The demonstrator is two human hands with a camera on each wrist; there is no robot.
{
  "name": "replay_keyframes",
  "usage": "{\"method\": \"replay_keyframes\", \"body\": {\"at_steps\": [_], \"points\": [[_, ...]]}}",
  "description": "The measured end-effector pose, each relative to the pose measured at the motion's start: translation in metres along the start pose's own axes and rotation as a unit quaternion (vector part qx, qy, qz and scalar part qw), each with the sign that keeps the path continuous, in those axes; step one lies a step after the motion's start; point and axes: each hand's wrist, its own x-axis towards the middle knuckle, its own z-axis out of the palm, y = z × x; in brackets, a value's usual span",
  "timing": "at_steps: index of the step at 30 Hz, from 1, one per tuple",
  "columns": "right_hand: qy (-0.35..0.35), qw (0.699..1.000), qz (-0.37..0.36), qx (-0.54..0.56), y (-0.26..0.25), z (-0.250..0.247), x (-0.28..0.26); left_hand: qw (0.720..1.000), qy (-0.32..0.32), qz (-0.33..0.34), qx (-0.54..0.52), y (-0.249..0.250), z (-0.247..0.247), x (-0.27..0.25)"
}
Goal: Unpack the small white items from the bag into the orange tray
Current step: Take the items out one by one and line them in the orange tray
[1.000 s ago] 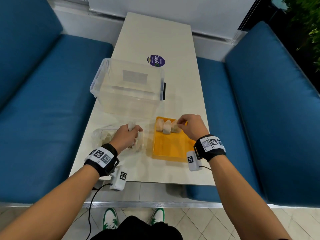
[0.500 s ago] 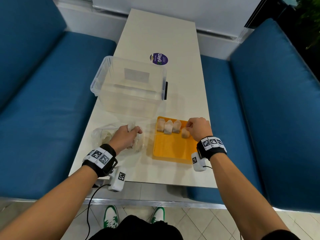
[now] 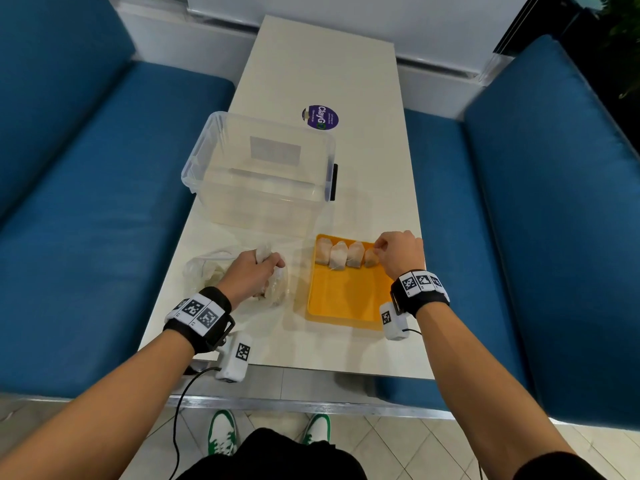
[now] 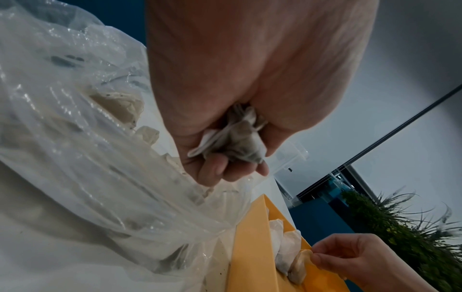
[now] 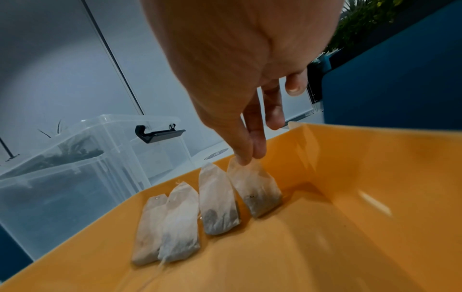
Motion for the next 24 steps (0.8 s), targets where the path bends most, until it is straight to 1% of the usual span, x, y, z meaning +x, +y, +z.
{"method": "replay_keyframes", "body": {"at_steps": [5,9,11,14,18,19,21,24], "points": [[0.000,1.000,0.016,-0.012,-0.003,0.002,-0.002,1.000,0.000,-0.002,-0.003,-0.001,-0.001,0.001],[0.000,0.999,0.011,-0.033,-0.006,-0.001,-0.006,1.000,0.002,-0.002,-0.005,-0.003,-0.003,0.003],[-0.015,0.999,0.013,-0.041,-0.008,-0.005,-0.008,1.000,-0.001,-0.005,-0.010,-0.004,-0.004,0.004],[-0.067,0.997,0.012,-0.048,-0.008,-0.013,-0.011,1.000,-0.006,-0.010,-0.012,-0.006,-0.005,0.006],[-0.174,0.984,0.027,-0.024,-0.006,-0.025,-0.012,1.000,-0.007,-0.015,-0.018,-0.007,-0.005,0.007],[-0.191,0.981,0.030,-0.023,-0.006,-0.027,-0.011,1.000,-0.008,-0.016,-0.018,-0.007,-0.005,0.007],[-0.190,0.981,0.029,-0.023,-0.006,-0.030,-0.010,1.000,-0.009,-0.018,-0.017,-0.009,-0.005,0.008],[-0.140,0.990,0.027,-0.012,-0.009,-0.027,-0.007,1.000,-0.011,-0.020,-0.015,-0.010,-0.004,0.009]]}}
